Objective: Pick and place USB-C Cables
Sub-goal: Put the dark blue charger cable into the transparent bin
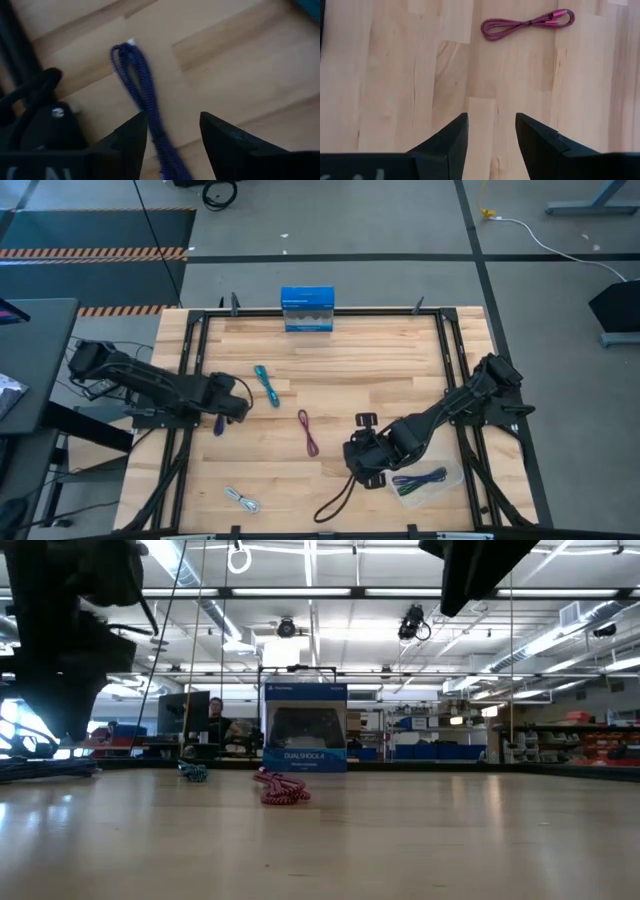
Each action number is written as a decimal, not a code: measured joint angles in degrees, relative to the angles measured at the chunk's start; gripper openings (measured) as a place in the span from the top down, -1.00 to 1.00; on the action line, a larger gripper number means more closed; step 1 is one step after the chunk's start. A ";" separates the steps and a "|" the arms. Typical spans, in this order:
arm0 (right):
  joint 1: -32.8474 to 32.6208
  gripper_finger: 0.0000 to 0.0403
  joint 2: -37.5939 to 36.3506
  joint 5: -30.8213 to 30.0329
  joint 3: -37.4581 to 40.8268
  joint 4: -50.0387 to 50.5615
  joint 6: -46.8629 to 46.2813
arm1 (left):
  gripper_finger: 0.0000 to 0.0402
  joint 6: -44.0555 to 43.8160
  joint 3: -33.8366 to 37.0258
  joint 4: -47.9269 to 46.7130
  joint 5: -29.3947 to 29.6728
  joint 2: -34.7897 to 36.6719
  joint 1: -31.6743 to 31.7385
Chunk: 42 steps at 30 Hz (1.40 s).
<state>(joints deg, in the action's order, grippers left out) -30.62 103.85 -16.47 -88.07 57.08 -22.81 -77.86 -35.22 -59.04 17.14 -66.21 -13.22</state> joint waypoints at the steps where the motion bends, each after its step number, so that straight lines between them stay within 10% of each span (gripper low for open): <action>1: -0.23 0.15 0.00 0.04 0.02 -0.02 0.00 | 0.02 -0.42 0.00 -0.50 -0.03 -1.07 0.17; 13: -3.41 0.15 0.00 0.06 0.09 -0.24 -1.66 | -0.10 -0.22 0.02 0.16 -1.69 -14.69 1.93; 31: -4.23 0.15 0.02 -0.13 0.09 -0.41 -2.32 | 0.85 7.67 -0.09 6.82 -3.02 -18.76 1.39; 42: -4.32 0.15 0.02 1.38 0.09 2.07 -3.52 | 0.84 15.16 -6.12 5.02 -4.94 -18.91 0.97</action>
<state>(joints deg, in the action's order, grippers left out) -34.94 103.88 -15.08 -87.99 59.15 -26.33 -62.70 -41.35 -54.02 12.20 -85.12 -12.25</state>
